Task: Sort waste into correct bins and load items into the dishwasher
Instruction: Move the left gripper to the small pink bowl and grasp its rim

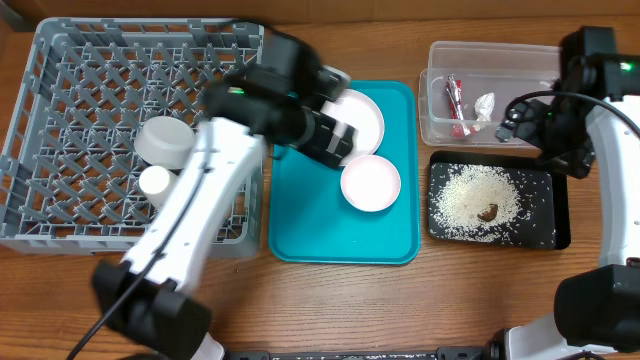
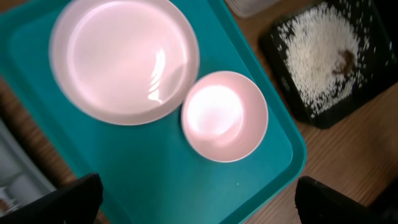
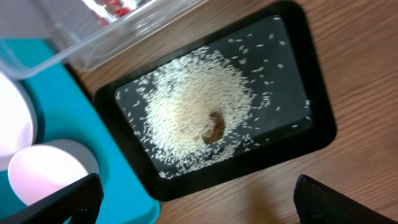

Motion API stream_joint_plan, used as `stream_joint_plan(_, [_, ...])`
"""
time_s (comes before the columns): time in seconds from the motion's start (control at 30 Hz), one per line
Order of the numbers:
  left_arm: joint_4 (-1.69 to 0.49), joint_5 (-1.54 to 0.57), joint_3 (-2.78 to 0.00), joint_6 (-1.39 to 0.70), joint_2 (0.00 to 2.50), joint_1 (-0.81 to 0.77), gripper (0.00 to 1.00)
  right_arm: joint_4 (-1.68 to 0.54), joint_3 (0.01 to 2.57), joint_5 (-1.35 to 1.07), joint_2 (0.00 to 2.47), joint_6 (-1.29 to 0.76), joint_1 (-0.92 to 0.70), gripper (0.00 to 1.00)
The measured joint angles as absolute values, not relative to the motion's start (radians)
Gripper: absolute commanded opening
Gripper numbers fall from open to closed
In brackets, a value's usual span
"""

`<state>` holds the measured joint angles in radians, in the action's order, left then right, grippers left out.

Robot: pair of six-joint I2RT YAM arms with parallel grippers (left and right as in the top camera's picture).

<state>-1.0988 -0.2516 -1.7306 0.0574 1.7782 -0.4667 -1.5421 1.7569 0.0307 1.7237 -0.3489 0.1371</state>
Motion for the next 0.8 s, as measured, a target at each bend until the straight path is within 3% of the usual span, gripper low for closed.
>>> stream_joint_plan(0.2, [-1.065, -0.194, -1.731, 0.057, 1.925, -0.606, 0.97, -1.543, 1.757, 0.033, 1.724, -0.363, 0.192, 1.00])
stream_joint_plan(0.4, [-1.059, -0.136, -1.731, 0.049, 2.076, -0.703, 0.81, -1.542, 1.757, 0.031, 1.724, -0.366, 0.197, 1.00])
stream_joint_plan(0.5, [-1.058, -0.104, -1.731, 0.046, 2.133, -0.735, 0.62, -1.542, 1.757, 0.030, 1.724, -0.366, 0.197, 1.00])
stream_joint_plan(0.63, [-1.064, -0.055, -1.731, 0.046, 2.181, -0.756, 0.16, -1.542, 1.757, 0.030, 1.724, -0.366, 0.197, 1.00])
stream_joint_plan(0.67, [-1.066, -0.043, -1.731, 0.050, 2.185, -0.756, 0.08, -1.543, 1.757, 0.030, 1.724, -0.366, 0.197, 1.00])
stream_joint_plan(0.7, [-1.066, -0.032, -1.731, 0.051, 2.187, -0.757, 0.04, -1.543, 1.757, 0.030, 1.724, -0.366, 0.197, 1.00])
stream_joint_plan(0.8, [-1.076, 0.005, -1.739, 0.049, 2.187, -0.757, 0.04, -1.542, 1.757, 0.030, 1.724, -0.366, 0.196, 1.00])
